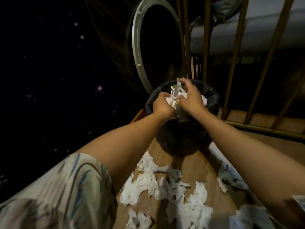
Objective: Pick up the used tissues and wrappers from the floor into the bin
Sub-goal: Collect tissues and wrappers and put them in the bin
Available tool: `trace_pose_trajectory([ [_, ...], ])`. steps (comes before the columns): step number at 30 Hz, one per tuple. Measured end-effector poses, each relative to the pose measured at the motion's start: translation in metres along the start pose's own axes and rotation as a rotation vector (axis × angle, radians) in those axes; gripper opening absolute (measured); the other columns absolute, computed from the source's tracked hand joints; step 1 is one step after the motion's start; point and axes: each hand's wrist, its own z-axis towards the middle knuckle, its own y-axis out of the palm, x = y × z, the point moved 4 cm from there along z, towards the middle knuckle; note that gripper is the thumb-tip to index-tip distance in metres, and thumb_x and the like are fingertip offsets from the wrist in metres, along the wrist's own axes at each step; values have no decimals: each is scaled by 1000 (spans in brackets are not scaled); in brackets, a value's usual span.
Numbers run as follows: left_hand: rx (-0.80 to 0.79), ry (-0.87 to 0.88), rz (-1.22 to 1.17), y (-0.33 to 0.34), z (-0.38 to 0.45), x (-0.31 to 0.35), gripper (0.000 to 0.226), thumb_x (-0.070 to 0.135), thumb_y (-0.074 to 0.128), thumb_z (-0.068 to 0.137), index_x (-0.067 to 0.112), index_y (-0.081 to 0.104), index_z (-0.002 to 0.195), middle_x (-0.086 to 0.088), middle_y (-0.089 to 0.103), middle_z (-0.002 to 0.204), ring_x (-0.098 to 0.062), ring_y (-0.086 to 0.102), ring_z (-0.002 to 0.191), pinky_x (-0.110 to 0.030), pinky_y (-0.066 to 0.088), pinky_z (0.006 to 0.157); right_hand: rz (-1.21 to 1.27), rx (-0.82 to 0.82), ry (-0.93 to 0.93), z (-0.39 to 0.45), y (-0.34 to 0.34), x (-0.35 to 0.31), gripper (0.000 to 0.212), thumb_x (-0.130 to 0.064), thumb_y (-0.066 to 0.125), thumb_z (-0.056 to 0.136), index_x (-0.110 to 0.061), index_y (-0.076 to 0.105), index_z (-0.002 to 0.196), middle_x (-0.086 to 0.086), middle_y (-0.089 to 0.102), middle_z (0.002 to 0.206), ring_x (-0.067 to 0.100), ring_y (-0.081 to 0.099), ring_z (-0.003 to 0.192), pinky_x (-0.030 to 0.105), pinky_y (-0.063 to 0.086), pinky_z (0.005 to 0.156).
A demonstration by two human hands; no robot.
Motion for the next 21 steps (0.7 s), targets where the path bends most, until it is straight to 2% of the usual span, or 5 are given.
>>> trace_pose_trajectory([
  [3,40,-1,88,0,-3,-5,59,7,72,82,13,46,135,-7,52,137,-24,52,122,-26,44,93,-341,-99,46,-9,3,2,34,-16,59,88,-36,64,115,1,48,141,28,33,137,57,2,117],
  [5,104,39,109,-4,-8,-9,51,5,67,85,13,49,132,-7,52,137,-22,53,121,-28,46,98,-383,-69,-16,-16,1,-5,27,-18,59,88,-29,67,111,1,48,140,26,27,139,56,-6,115],
  [10,353,172,120,-24,-35,-34,30,15,60,92,11,54,121,-8,51,126,-20,51,116,-24,41,96,-251,136,-490,-55,2,-33,32,-10,52,79,-13,66,108,8,62,116,27,47,122,43,31,108],
  [14,404,122,174,-30,-70,-99,31,10,59,86,9,55,117,-14,46,133,-27,44,125,-28,35,103,-255,-167,-987,-126,38,-37,31,-12,57,77,-3,68,105,16,64,110,33,54,111,42,35,99],
  [21,245,-337,424,-2,-197,-247,37,45,64,87,34,53,120,-3,-2,163,-28,-1,150,-54,15,119,-311,-651,-824,-231,85,59,23,-28,60,88,-17,63,108,5,62,114,21,52,112,43,40,98],
])
